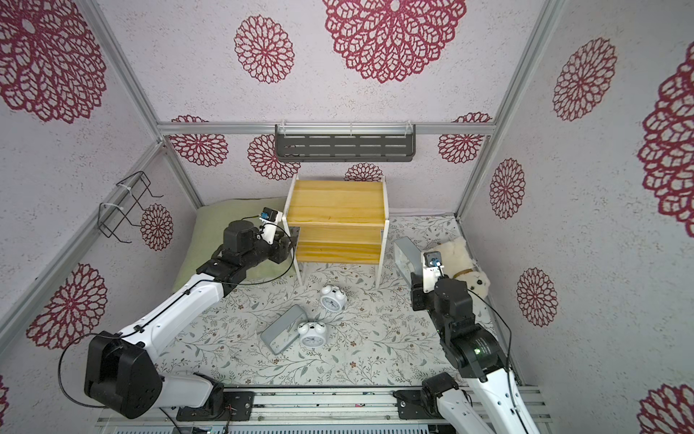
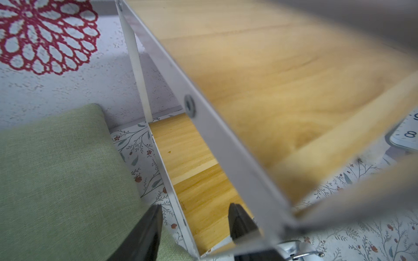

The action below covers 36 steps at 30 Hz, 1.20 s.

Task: Place the alarm clocks on the shelf by style
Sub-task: Adjust the shelf at the center of the board.

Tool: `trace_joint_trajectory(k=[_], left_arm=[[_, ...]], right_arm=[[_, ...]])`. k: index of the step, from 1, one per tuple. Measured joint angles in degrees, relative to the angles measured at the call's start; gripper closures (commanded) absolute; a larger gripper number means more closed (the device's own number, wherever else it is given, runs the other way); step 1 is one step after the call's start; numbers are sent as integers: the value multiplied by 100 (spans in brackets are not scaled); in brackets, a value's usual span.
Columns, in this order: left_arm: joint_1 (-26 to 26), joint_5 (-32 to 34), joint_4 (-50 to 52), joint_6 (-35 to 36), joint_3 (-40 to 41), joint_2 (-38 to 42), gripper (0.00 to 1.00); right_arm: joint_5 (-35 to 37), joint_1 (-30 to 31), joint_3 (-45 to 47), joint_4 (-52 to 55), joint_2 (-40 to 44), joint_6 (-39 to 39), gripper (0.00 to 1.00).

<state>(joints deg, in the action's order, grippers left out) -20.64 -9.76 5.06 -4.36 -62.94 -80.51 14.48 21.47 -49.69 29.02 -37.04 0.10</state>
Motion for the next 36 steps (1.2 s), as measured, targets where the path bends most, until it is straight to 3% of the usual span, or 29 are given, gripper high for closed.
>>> trace_joint_trajectory(k=[6, 14, 26, 36], left_arm=[[20, -278, -55, -31, -26, -46, 75], [59, -492, -94, 138, -46, -98, 84], [81, -625, -72, 343, -46, -94, 88], [118, -772, -46, 391, -46, -94, 88]], right_arm=[[-1047, -1141, 20, -715, -612, 155, 73], [-2938, -2402, 271, -1928, -1353, 448, 72], [-5628, -3008, 485, -3827, -2675, 940, 71], [-6896, -3005, 330, -4999, -3807, 1088, 70]])
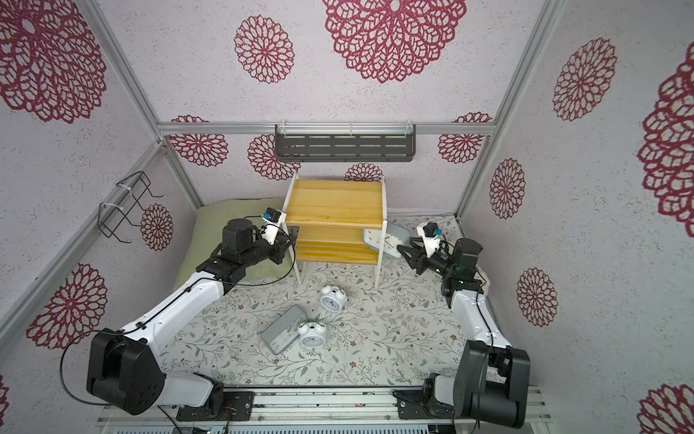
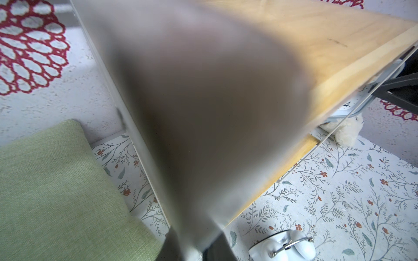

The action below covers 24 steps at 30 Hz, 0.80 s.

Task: Place the alarm clocks on the shelf by style
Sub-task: Adjust the shelf at the center of the board, then place the alarm on the shelf.

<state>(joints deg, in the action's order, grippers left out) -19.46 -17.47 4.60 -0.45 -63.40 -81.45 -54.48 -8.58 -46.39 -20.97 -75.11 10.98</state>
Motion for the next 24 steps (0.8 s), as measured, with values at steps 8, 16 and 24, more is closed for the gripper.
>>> trace_joint_trajectory(k=[8, 16, 24], left_arm=[[15, -68, 20, 7, -4, 0, 88], [28, -114, 66, 20, -26, 0, 88], [28, -190, 208, 28, -96, 0, 88]], right_arm=[[-627, 31, -542, -411, -876, 127, 70], [-1327, 243, -1397, -442, -1670, 280, 70], [-1622, 544, -1991, -61, -2319, 546, 70]])
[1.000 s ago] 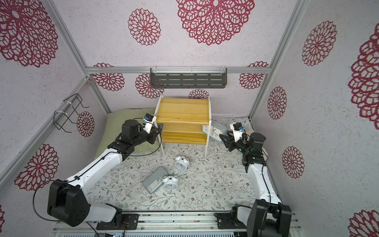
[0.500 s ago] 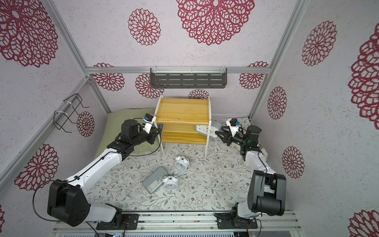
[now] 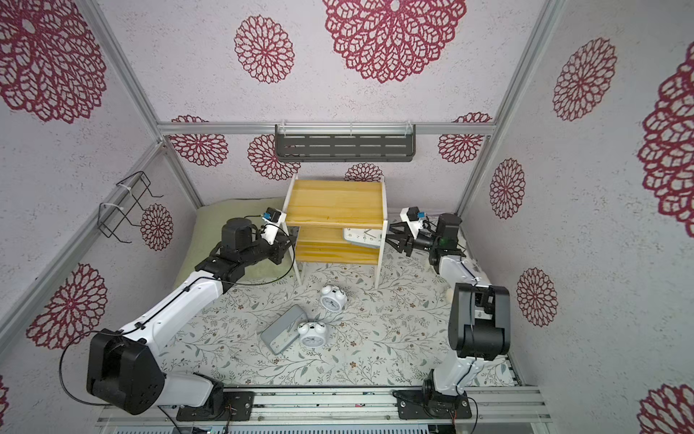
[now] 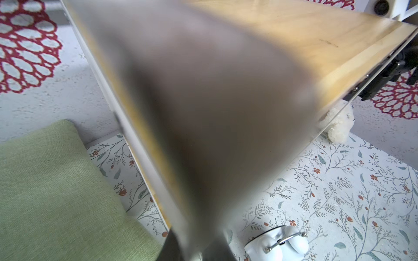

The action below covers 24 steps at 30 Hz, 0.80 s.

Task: Place the alarm clocks on the shelf by style
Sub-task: Place the alarm on the shelf.

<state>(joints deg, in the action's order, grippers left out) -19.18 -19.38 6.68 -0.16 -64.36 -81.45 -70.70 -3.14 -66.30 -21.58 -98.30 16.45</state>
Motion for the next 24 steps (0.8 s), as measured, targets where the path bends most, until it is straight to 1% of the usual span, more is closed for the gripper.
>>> trace_joint_trajectory(k=[2, 6, 14, 19, 24], left_arm=[[0, -44, 39, 4, -17, 0, 87], [0, -109, 101, 15, -37, 0, 87], [0, -109, 107, 15, -39, 0, 87], [0, -109, 114, 17, -42, 0, 87], [0, -109, 120, 15, -44, 0, 87]], right_arm=[[-35, 50, -240, 254, -173, 122, 70], [-42, 173, -713, 999, -461, 627, 70], [-24, 286, -1128, 2216, -546, 1574, 70], [-63, 293, -1196, 2640, -546, 1965, 70], [-157, 291, -1196, 2876, -546, 2177, 70]])
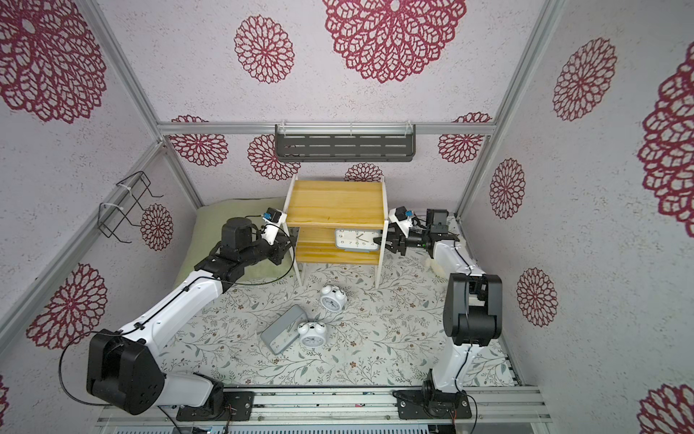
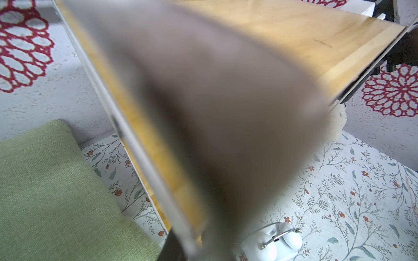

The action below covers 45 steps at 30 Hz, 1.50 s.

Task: Place the alarm clocks on the shelf by style
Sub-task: Place the alarm on the shelf.

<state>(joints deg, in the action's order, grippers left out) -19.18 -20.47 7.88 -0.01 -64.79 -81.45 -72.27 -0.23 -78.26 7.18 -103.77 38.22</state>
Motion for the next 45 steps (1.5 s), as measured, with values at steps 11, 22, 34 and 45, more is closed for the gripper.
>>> trace_joint_trajectory(k=[11, 22, 34, 45], left_arm=[[0, 0, 28, 2, -11, 0, 85], [2, -118, 262, -293, -96, -2, 73], [22, -304, 372, -415, -153, -22, 68], [28, -385, 409, -450, -170, -28, 60]], right_arm=[[-66, 0, 0, 264, 0, 295, 69], [-101, 0, -66, 562, 0, 476, 56], [-61, 2, -94, 654, -4, 529, 54], [57, 33, -278, 678, -116, 535, 41]])
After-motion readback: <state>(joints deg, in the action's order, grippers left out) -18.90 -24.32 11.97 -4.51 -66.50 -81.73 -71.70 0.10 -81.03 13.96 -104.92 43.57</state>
